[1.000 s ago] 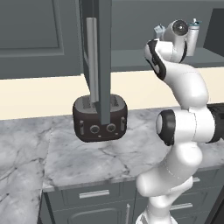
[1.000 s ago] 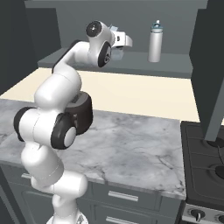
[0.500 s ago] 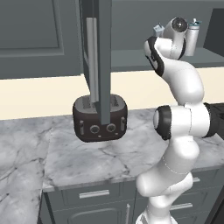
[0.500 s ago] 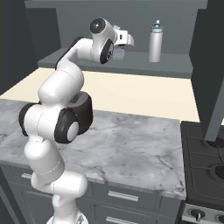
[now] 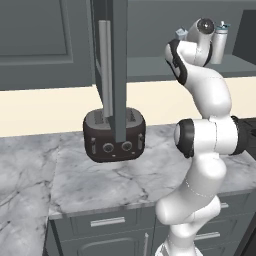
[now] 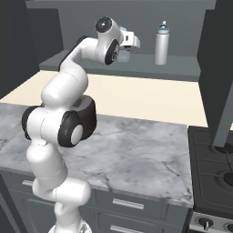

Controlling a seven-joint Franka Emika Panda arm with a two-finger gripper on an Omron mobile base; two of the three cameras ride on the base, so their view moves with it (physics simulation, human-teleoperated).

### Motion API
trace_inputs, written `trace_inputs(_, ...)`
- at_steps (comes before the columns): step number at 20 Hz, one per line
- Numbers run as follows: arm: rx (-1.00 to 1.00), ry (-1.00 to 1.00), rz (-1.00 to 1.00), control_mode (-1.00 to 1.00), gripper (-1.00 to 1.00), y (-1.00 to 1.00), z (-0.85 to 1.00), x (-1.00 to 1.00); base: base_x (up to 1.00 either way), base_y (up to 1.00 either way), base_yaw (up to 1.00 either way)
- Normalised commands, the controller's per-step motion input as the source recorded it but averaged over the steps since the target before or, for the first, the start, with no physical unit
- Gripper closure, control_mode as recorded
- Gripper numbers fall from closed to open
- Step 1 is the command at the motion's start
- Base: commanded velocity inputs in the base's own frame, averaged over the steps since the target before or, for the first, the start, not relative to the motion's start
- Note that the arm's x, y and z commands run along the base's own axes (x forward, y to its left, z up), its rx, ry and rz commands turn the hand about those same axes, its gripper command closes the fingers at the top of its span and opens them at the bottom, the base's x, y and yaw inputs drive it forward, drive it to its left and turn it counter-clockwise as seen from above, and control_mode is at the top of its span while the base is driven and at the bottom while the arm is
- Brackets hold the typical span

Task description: Pick the milk, water bottle from the counter and place them in the open cabinet.

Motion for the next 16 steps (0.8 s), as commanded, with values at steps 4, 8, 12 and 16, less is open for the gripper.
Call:
trace_inputs(4, 0.03, 0.0, 0.0, -1.0, -1.0, 0.0, -0.28, 0.01, 0.0, 0.0, 0.0)
trace_inputs(8, 0.02, 0.0, 0.0, -1.0, -1.0, 0.0, -0.19, 0.0, 0.0, 0.0, 0.0)
trace_inputs(12, 0.0, 0.0, 0.0, -1.0, -1.0, 0.0, -0.02, 0.0, 0.0, 0.0, 0.0)
trace_inputs(16, 0.0, 0.0, 0.0, -1.0, -1.0, -0.01, 0.01, 0.0, 0.0, 0.0, 0.0)
